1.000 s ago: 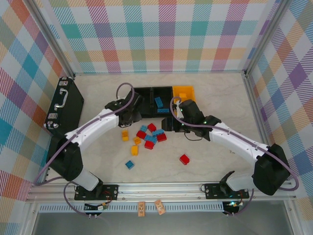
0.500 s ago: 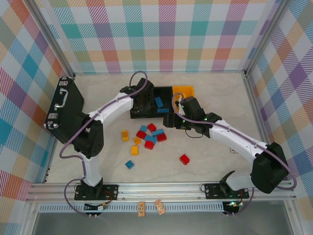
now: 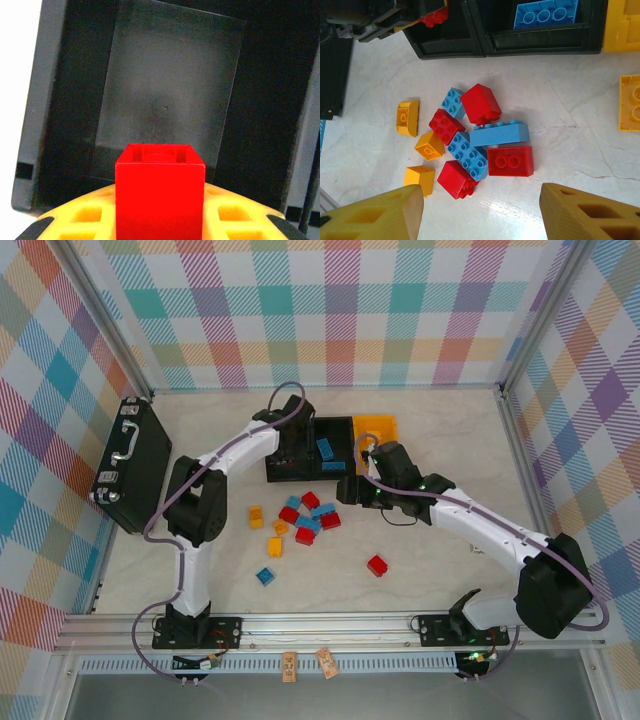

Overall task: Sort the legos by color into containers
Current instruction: Place the lego in the container.

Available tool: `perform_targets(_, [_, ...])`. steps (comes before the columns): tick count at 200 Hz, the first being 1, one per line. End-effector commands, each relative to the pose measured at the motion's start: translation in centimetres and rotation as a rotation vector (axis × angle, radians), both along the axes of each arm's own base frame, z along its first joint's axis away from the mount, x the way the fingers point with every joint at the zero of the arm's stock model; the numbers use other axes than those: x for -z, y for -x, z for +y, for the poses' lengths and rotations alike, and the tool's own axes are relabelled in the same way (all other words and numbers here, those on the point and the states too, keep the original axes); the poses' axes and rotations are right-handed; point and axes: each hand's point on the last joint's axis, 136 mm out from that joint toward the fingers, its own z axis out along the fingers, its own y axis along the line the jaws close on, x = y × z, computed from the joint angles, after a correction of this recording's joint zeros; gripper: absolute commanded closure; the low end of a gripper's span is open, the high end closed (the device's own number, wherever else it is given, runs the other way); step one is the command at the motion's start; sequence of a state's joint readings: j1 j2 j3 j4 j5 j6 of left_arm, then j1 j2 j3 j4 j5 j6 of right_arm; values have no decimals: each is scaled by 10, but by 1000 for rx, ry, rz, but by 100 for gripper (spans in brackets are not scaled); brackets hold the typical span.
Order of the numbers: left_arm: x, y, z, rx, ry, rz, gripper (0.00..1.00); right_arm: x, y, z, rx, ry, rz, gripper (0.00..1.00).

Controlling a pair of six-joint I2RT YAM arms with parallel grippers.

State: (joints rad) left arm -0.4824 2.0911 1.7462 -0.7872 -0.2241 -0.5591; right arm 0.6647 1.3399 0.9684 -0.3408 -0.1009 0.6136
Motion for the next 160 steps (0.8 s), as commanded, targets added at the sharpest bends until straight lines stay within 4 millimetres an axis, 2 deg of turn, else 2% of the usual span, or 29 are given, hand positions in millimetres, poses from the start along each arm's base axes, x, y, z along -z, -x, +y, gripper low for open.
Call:
perform_targets(1, [1,-3,-1,11,-5,14,72,-2,2,-5,14,-3,-3,37])
perform_targets(54, [8,-7,1,0,-22,15,67,-1,3,-6,16,1,-3,37])
perform_targets(86, [7,-8,0,-3,-20,10,57,0,3,-6,18,-2,0,37])
perform_targets(116, [-3,-9,1,-3,-16,-8,50,1,3,-6,18,-3,2,37])
perform_targets(160, [-30,-5,0,4,20,-56,50,2,5,-8,23,-1,5,37])
